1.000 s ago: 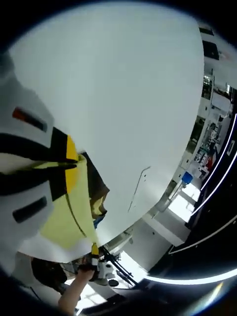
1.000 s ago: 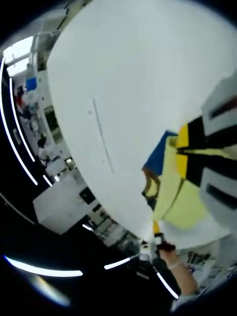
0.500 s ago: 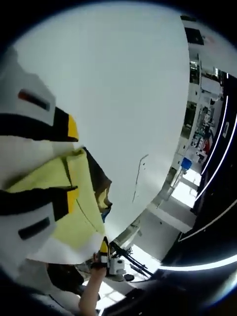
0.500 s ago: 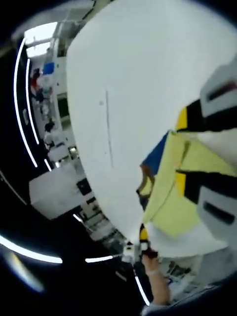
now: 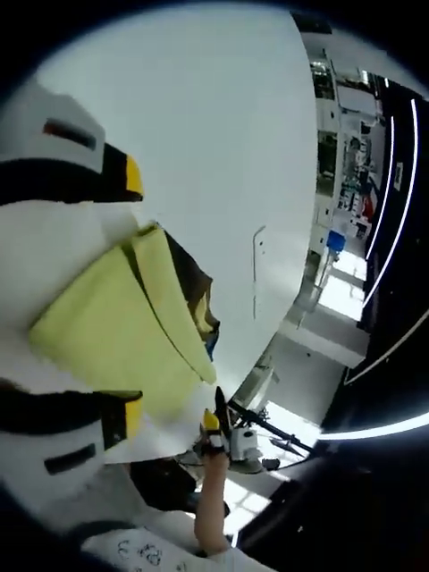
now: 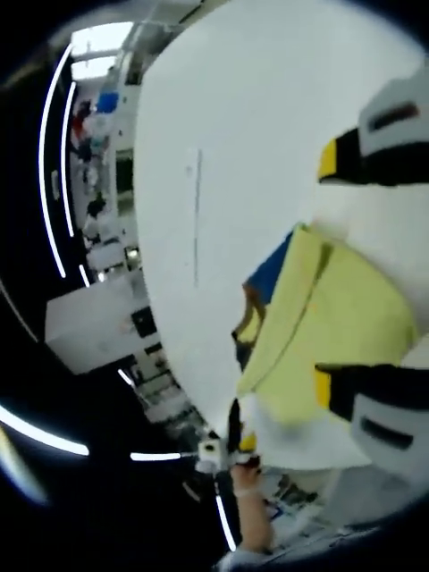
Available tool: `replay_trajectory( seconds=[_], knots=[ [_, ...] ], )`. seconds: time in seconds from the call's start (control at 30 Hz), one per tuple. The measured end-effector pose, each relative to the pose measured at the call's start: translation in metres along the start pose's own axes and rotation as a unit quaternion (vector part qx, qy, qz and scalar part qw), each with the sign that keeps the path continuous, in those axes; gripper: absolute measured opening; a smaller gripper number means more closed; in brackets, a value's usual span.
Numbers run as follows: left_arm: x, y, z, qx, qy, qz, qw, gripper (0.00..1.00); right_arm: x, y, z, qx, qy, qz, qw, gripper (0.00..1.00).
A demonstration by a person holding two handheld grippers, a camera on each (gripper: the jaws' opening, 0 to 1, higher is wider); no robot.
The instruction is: Fold the garment on the visible template until the final outline fits inside the template.
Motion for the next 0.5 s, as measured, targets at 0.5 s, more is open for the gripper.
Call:
replay_trajectory(
  seconds=[0.5],
  knots=[
    [-0.014,0.035,0.020,-0.043,-0.021,-0.011,0.9988,0.84,-0.012,-0.020,0.009,0.031,-0.015,-0.004,0.9994,0.92]
  ],
)
Point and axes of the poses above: the point that each gripper's makers call its tool centre point, and the gripper's own axes: z roughly forward along the fingers, y roughly to its right, x roughly out of its top, the point moved 8 cm from there along -z, roughly backward along the fingers, and after that the axes turned 2 degrees about -y, right-handed, at the moved point
